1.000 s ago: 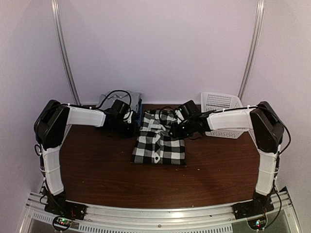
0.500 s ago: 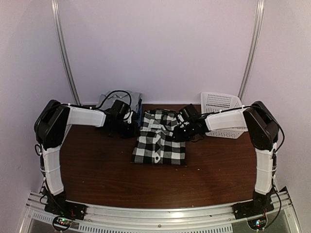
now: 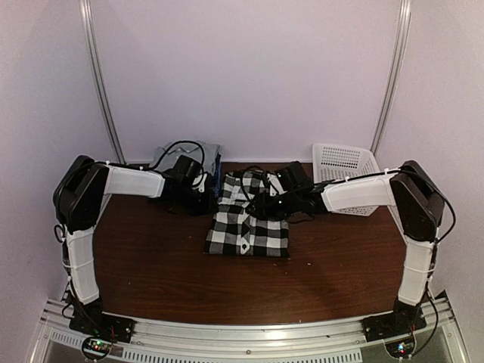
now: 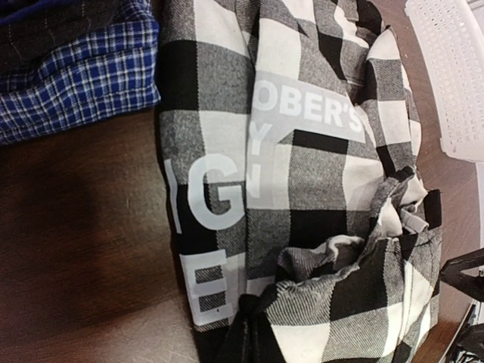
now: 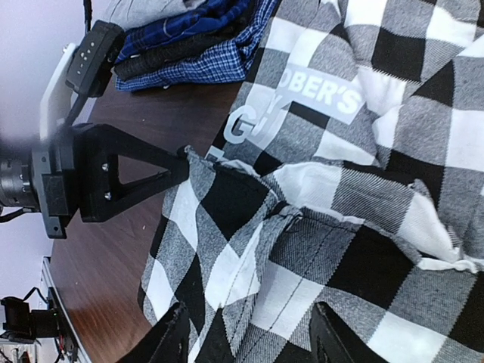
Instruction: Fold and stack the long sleeve shirts
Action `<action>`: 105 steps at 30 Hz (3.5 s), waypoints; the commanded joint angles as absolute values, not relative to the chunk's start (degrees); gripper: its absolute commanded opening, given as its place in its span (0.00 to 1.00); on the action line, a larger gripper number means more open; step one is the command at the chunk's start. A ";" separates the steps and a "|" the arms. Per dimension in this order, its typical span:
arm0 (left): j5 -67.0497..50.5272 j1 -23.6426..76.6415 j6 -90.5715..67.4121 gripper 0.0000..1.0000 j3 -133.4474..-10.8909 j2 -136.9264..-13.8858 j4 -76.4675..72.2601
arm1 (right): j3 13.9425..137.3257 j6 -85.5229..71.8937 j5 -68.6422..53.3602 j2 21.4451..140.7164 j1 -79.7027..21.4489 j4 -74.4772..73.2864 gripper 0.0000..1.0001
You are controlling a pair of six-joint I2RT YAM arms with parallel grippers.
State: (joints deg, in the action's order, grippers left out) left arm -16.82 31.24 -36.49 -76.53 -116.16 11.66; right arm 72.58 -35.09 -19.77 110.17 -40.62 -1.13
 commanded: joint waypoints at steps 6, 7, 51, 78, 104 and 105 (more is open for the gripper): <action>-17.81 31.43 -35.86 0.02 -78.48 -117.42 10.79 | 73.88 -42.40 -29.93 117.71 -40.07 10.52 0.55; -17.88 31.43 -35.85 0.02 -78.55 -117.44 10.76 | 74.51 -43.06 -30.90 118.71 -39.66 10.93 0.55; -11.91 30.72 -34.72 0.35 -81.58 -118.46 15.52 | 83.47 -31.78 -15.51 114.96 -38.59 -6.06 0.32; -24.62 33.12 -42.54 0.41 -48.16 -96.96 2.92 | 70.35 -34.70 -20.87 114.73 -44.36 4.76 0.28; -26.21 36.29 -49.25 0.30 -41.57 -96.55 -5.80 | 32.95 -45.02 -14.32 85.44 -44.72 14.58 0.30; -26.22 36.30 -49.36 0.29 -41.57 -96.63 -5.78 | 33.16 -45.08 -13.89 85.24 -44.68 14.31 0.29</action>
